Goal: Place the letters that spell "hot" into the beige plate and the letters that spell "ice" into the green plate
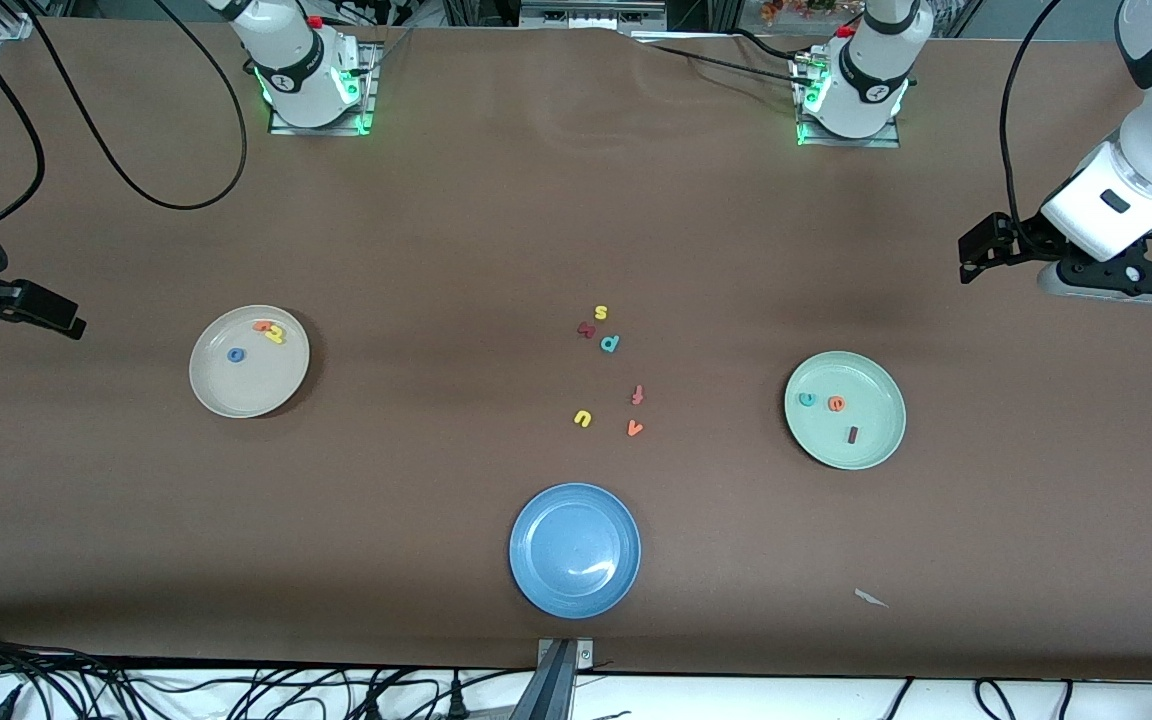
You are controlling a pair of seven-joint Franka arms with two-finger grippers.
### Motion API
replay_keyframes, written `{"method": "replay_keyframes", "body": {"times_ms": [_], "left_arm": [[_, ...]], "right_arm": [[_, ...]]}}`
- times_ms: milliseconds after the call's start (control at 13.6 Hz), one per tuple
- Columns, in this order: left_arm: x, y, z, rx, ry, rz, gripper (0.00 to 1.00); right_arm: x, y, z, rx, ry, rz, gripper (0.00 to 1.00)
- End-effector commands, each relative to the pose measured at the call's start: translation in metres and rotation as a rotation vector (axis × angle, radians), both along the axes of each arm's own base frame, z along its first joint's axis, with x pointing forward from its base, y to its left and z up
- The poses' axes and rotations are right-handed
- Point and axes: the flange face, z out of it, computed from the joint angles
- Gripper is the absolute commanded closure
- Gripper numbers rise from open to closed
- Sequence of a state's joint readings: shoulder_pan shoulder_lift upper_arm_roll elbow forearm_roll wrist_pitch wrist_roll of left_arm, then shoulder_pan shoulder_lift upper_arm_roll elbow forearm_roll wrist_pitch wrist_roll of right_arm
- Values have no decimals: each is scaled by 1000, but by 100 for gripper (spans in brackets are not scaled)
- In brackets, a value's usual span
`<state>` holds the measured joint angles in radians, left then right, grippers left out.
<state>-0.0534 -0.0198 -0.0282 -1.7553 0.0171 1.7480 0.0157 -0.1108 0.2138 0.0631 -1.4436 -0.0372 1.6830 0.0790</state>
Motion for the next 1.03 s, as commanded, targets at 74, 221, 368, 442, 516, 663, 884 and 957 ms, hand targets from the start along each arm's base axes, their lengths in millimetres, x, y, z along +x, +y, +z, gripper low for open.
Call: {"method": "replay_keyframes", "body": {"times_ms": [74, 221, 368, 442, 516, 663, 884, 957], "left_arm": [[-5, -3, 2, -21, -1, 4, 0], [-6, -4, 2, -21, -1, 3, 0], [-5, -4, 1, -22, 1, 3, 0], [-6, -4, 0, -20, 6, 1, 0], [-8, -1, -3, -19, 28, 3, 0], [-8, 0, -1, -19, 26, 7, 0], [-8, -3, -2, -19, 28, 9, 0], [-8, -3, -2, -18, 29, 9, 0]], "right_arm": [[-3, -1, 8, 4, -15, -9, 0], [-3, -1, 8, 5, -15, -9, 0], [-3, -1, 8, 5, -15, -9, 0], [-3, -1, 8, 6, -15, -9, 0], [-3, -1, 8, 5, -15, -9, 0], [-3, -1, 8, 4, -15, -9, 0], [-3, -1, 8, 5, -15, -10, 0], [-3, -1, 8, 5, -15, -10, 0]]}}
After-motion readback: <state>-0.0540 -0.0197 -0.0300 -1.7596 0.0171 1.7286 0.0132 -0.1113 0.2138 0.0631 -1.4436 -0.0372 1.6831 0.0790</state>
